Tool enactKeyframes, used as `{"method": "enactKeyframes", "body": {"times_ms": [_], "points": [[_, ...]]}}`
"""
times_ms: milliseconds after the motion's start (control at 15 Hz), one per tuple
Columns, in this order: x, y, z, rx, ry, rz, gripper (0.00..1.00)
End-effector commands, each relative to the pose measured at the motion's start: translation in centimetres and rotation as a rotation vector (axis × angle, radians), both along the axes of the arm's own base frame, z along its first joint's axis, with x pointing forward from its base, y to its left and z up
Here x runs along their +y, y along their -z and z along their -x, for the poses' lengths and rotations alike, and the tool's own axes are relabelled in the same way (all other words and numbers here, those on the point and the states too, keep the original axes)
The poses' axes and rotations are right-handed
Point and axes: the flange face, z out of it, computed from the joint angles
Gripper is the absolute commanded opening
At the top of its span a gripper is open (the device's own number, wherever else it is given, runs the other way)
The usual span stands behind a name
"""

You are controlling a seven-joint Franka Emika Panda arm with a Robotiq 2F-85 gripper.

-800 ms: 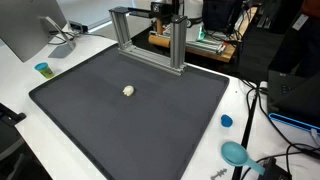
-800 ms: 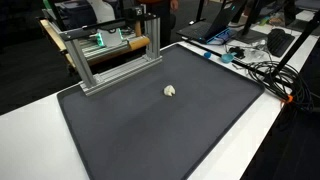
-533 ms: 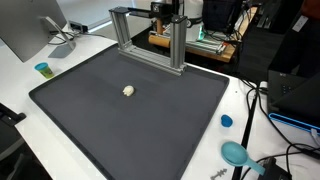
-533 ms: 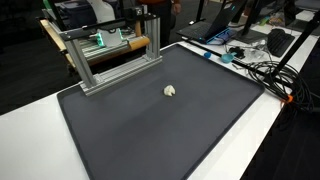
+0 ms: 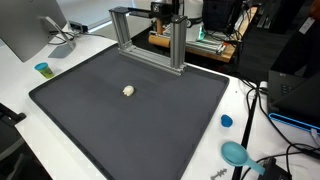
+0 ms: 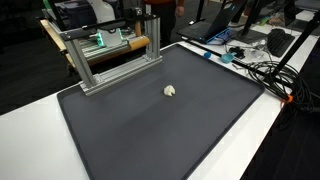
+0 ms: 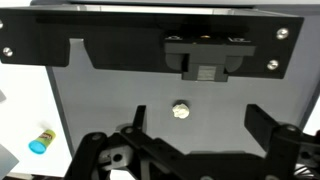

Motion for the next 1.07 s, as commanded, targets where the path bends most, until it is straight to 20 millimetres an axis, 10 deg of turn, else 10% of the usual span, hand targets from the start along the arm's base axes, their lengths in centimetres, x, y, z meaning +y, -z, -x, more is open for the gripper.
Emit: {"method": "enactKeyframes", "body": {"times_ms": [0,267,1000], "points": [[2.1,0.9,0.5,-0.012,0.141,-0.057,1.0],[1.6,4.5,0.9,-0.024,0.281,-0.059,1.0],[1.2,5.0,2.2,-0.046,0.155,-0.048,1.0]]}}
